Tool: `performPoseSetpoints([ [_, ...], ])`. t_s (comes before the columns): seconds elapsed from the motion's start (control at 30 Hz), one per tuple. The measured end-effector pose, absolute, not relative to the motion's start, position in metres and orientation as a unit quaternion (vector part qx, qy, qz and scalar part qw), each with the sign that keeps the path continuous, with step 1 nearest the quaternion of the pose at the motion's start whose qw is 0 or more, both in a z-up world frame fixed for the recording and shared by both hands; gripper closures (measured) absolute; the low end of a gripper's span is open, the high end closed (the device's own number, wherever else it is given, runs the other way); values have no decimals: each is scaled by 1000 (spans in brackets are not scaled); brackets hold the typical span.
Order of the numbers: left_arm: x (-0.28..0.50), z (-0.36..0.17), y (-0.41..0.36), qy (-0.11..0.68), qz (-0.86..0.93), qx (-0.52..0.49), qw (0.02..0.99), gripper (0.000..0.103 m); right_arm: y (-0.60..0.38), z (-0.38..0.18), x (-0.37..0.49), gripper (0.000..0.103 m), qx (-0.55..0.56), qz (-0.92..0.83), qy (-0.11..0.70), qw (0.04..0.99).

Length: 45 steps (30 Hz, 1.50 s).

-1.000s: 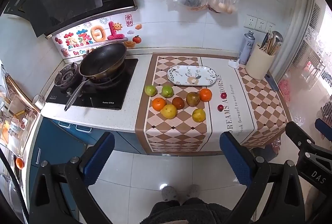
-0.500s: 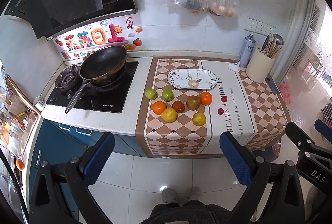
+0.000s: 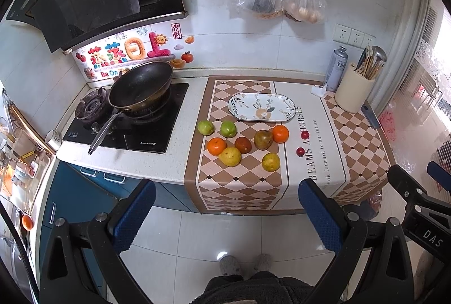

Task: Organize fruits

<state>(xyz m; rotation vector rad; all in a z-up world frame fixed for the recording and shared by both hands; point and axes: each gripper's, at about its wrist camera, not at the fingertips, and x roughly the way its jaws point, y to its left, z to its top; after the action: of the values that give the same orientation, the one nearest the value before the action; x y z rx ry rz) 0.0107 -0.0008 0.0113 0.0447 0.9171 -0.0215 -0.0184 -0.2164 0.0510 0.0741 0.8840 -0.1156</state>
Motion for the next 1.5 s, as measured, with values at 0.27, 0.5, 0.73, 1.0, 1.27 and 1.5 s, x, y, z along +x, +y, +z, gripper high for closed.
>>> performPoseSetpoints([
  [0.27,10,11,-1,442,-10,22,896,0,-215,50,-18,0,35,-55,428,902],
  [0.5,11,11,0,443,-11,21,896,0,-215,50,-17,0,35,-55,427,902],
  [0.73,12,11,0,443,-10,21,896,0,-214,50,-17,0,35,-55,427,902],
  [1.0,12,12,0,442,-10,22,897,0,-214,50,-17,0,36,-55,426,902],
  [1.27,12,12,0,442,-11,21,897,0,-214,53,-16,0,37,-55,424,903],
  [1.5,14,13,-1,442,-11,21,897,0,-215,53,-17,0,39,-54,424,903],
])
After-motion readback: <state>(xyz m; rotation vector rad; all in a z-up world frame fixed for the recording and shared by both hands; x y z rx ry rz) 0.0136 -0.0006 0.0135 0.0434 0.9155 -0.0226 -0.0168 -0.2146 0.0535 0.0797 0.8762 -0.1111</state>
